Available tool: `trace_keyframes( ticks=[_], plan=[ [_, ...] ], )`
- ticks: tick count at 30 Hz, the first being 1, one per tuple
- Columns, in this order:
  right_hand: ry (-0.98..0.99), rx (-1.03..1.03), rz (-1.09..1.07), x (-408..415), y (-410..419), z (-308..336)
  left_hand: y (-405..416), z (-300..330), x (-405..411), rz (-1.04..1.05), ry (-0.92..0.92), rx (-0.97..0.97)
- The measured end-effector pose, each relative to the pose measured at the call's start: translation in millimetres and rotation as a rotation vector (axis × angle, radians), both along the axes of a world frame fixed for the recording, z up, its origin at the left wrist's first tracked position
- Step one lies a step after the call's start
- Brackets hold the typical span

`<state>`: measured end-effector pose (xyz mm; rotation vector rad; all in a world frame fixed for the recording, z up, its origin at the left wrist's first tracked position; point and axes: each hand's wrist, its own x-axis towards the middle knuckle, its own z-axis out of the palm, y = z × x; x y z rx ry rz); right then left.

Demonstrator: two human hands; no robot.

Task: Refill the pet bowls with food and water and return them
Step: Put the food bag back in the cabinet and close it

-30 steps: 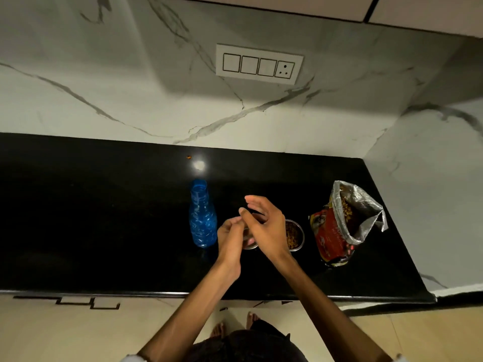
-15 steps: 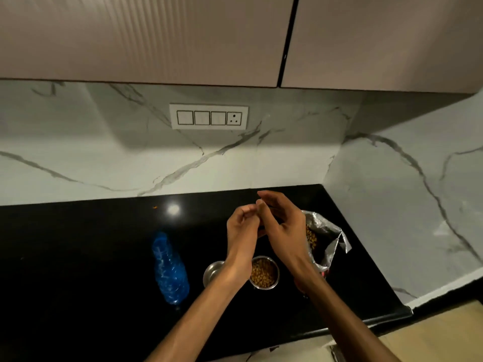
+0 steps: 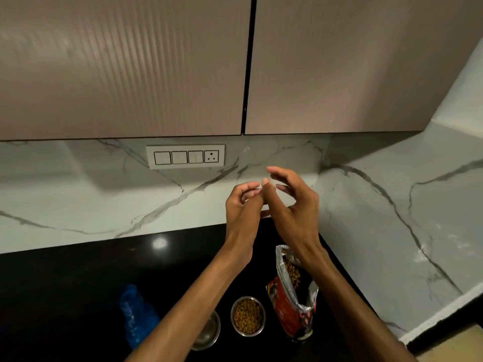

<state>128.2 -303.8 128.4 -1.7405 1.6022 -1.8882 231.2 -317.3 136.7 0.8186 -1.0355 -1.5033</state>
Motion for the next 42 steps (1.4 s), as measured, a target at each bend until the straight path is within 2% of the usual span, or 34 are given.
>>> trace_keyframes(
  ticks=[6,14,29,36,42],
  plan=[
    [0.093,-0.177,-0.099,-14.8,-23.5,47.3,-23.7,38.3,-22.6,0.013,0.055,-0.051],
    [0.176,-0.316,-0.147,-20.0,-48.2,82.0,-48.2,68.7,-38.7,0.053,0.169,0.098],
    [0.242,-0.29,-0.214,-18.6,-78.6,97.0,-69.4,77.2,-44.4,0.076,0.311,0.174],
    [0.241,-0.25,-0.218,-13.7,-76.2,96.6,-71.4,71.5,-42.5,0.051,0.29,0.179],
    [0.235,-0.221,-0.311,-2.7,-64.1,95.4,-61.1,74.2,-32.5,0.008,0.272,0.224]
  ],
)
